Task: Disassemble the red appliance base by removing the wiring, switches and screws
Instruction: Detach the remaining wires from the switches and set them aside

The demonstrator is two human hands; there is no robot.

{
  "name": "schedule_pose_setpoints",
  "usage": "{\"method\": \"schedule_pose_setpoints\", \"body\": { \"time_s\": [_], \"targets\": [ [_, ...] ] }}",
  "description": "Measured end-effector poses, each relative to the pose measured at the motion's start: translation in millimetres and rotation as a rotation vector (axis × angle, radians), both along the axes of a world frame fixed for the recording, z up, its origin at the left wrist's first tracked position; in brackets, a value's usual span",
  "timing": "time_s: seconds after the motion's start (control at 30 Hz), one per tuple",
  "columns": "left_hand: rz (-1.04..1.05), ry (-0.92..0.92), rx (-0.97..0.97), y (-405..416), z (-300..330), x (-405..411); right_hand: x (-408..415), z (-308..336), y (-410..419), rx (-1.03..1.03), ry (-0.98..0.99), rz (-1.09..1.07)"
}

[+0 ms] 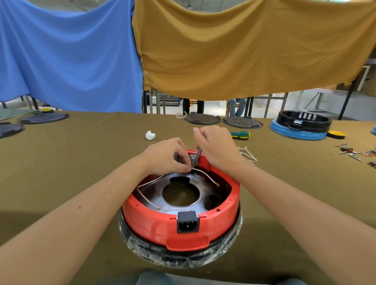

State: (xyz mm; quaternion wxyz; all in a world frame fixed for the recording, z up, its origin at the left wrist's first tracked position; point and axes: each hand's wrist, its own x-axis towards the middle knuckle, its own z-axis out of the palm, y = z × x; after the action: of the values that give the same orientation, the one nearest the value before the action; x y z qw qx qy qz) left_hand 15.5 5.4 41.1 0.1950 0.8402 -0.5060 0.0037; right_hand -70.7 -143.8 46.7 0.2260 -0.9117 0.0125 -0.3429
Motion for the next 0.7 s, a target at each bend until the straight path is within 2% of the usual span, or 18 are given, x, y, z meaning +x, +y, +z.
{"method": "schedule_pose_setpoints", "body": {
  "time_s": [0.43,0.53,0.7],
  "targets": [
    [0.006,0.017,-0.002,0.8,-0.8,0.3,13.6,5.2,-5.6,0.197,0.147,-0.059],
    [0.003,0.011,-0.002,0.7,-1.1,0.1,15.7,-0.1,-6.1,0.132,0.189,-0.05],
    [-0.005,0.02,-0.009,1.1,-0.2,-0.2,11.4,-0.8,-8.1,0.148,0.065,-0.062]
  ]
}}
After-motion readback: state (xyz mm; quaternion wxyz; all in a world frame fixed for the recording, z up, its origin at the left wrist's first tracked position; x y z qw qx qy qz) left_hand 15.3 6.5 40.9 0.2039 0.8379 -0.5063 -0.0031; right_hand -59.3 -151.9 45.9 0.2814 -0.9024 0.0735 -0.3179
